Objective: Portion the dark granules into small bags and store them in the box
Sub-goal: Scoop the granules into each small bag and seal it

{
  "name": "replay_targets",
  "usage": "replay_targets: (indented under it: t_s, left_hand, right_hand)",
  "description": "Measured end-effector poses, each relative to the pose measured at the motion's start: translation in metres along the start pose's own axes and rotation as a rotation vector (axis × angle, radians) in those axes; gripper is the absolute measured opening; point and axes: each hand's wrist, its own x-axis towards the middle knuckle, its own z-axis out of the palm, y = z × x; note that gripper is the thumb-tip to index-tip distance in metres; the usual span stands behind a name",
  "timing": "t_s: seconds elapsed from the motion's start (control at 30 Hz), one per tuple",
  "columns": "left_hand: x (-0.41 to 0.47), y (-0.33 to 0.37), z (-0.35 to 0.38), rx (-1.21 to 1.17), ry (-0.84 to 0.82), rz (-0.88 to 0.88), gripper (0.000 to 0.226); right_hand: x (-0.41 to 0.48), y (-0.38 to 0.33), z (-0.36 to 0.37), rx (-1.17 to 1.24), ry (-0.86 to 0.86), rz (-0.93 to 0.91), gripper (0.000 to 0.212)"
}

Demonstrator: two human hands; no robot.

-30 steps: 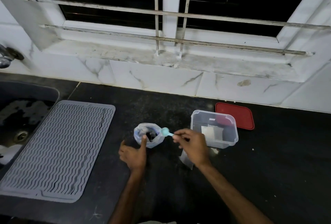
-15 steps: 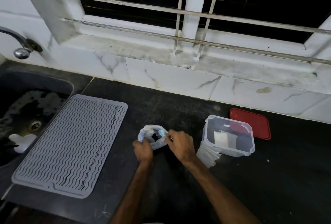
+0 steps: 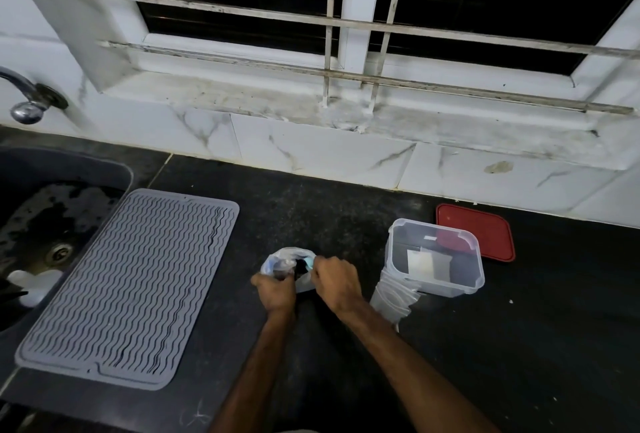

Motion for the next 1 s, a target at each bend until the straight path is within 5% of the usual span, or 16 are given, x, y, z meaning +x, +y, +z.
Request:
replay_targets:
  t_s: [0.33, 0.83, 0.9, 1.0]
  left_hand:
    - [0.001, -0.009, -0.002, -0.163, -0.089, 0.087, 0.05]
    - [0.0, -0.012, 0.001, -0.103, -0.174, 0.133, 0.05]
    - [-0.001, -0.013, 0.0, -0.072, -0.181, 0.157, 0.049]
    - [-0.001, -0.016, 0.0, -0.022, -0.17, 0.22, 0.043]
  right_hand:
    - [-0.002, 0.012, 0.014, 0.728, 0.001, 0.334, 0.018]
    - [-0.019, 0.027, 0.001, 1.089, 0.068, 0.404, 0.015]
    - [-0.02, 0.03, 0.003, 1.046, 0.074, 0.408, 0.016]
    - [-0.02, 0.035, 0.004, 0.614, 0.115, 0.3, 0.017]
